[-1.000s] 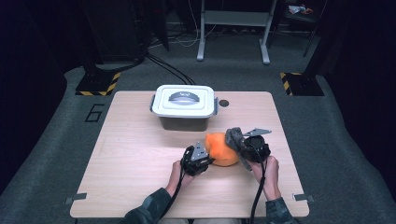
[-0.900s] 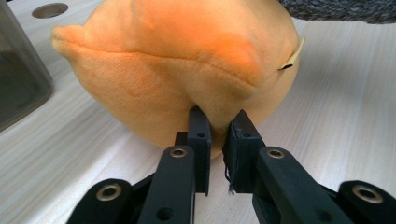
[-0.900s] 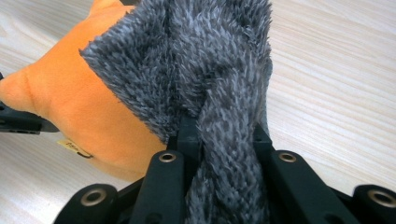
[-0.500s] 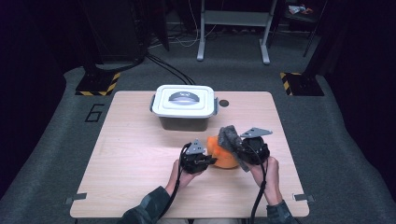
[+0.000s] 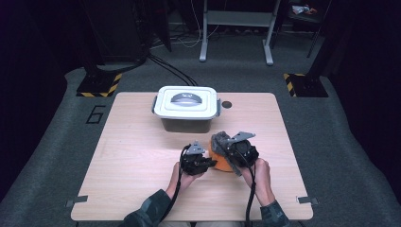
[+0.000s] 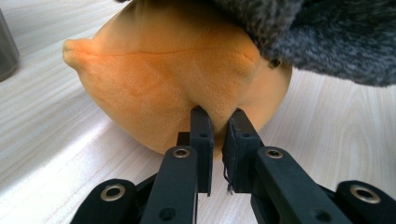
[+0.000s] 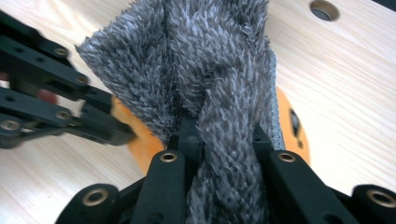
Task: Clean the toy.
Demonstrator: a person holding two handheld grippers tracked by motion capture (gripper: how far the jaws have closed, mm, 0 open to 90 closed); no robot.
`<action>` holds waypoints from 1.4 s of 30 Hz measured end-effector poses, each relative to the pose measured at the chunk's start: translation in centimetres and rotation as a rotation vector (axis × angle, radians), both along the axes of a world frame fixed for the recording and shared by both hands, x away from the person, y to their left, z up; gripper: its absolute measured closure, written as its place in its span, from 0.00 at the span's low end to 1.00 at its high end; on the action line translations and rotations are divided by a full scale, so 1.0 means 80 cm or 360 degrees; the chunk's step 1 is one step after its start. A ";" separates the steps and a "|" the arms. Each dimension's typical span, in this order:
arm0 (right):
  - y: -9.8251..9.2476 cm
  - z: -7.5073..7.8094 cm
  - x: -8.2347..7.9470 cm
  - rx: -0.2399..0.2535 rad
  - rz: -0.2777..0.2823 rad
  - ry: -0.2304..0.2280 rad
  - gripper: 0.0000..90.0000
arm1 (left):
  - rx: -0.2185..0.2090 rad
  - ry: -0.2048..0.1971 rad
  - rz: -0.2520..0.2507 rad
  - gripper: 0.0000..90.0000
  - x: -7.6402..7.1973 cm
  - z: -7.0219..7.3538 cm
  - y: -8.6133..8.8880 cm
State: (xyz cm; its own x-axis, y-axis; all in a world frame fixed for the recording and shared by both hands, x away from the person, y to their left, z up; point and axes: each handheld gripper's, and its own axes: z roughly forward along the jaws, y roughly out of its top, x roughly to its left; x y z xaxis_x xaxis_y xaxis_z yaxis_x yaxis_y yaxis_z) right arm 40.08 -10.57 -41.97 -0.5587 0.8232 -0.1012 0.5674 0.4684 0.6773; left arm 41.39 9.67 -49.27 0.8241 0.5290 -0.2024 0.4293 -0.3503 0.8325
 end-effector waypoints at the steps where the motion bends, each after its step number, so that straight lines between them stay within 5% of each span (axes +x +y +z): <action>1: -0.004 -0.001 0.000 0.0004 -0.0016 0.0001 0.83 | -0.0006 0.0005 0.0005 0.92 0.000 0.000 0.000; 15: -0.076 -0.030 0.018 0.0121 -0.0257 0.0084 0.83 | -0.0019 0.0024 0.0004 0.92 0.002 -0.003 0.001; 19: -0.092 -0.044 0.027 0.0173 -0.0318 0.0161 0.83 | -0.0028 0.0031 0.0002 0.92 0.003 -0.004 0.002; 28: -0.101 -0.086 0.045 0.0122 -0.0411 0.0344 0.83 | -0.0037 0.0053 0.0018 0.92 0.005 -0.007 0.006; 30: -0.103 -0.091 0.047 0.0119 -0.0395 0.0331 0.83 | -0.0036 0.0048 0.0021 0.92 0.004 -0.007 0.006; 35: -0.108 -0.080 0.041 0.0098 -0.0427 0.0297 0.83 | -0.0036 0.0035 0.0025 0.92 0.003 -0.006 0.005; 42: -0.113 -0.029 0.014 0.0134 -0.0420 0.0124 0.83 | -0.0025 0.0016 0.0004 0.92 0.001 -0.003 0.003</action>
State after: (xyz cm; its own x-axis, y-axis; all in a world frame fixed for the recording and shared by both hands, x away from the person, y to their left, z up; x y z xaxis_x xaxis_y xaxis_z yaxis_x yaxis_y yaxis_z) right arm 41.24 -19.59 -44.30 -0.3277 0.9447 0.0081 0.7138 0.2420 0.6572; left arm 41.49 9.90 -49.49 0.8206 0.5279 -0.2188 0.4385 -0.3362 0.8335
